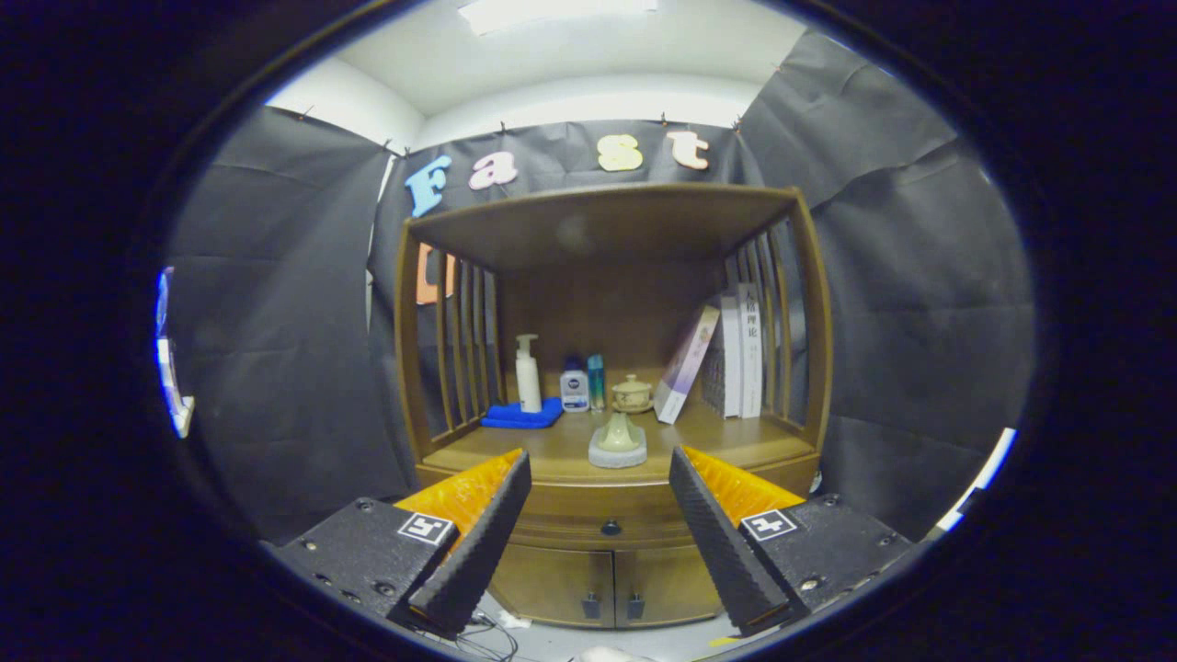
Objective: Pull open the drawer, take out the items inside it, and place them on the countertop above the cabinet.
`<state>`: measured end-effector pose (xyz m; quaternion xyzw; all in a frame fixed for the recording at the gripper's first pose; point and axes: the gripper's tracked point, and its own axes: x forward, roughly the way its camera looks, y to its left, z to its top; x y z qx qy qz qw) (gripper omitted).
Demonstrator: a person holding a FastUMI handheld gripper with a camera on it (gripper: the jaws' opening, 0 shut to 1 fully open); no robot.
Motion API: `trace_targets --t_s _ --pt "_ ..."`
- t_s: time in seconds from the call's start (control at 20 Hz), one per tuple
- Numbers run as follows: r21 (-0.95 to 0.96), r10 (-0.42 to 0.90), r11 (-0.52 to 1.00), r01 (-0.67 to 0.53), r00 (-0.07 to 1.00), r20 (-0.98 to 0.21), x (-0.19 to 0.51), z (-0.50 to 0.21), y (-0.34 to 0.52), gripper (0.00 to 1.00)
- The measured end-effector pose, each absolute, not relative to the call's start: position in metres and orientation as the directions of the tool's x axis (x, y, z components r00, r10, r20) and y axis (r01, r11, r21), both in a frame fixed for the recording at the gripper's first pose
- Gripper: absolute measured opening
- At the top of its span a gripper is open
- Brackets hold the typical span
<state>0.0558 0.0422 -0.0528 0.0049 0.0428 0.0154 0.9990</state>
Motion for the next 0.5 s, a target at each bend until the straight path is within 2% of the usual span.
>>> trace_targets --t_s 0.5 --pt "0.068 0.016 0.998 -0.018 0.999 0.032 -0.012 -0.010 -0.001 0.98"
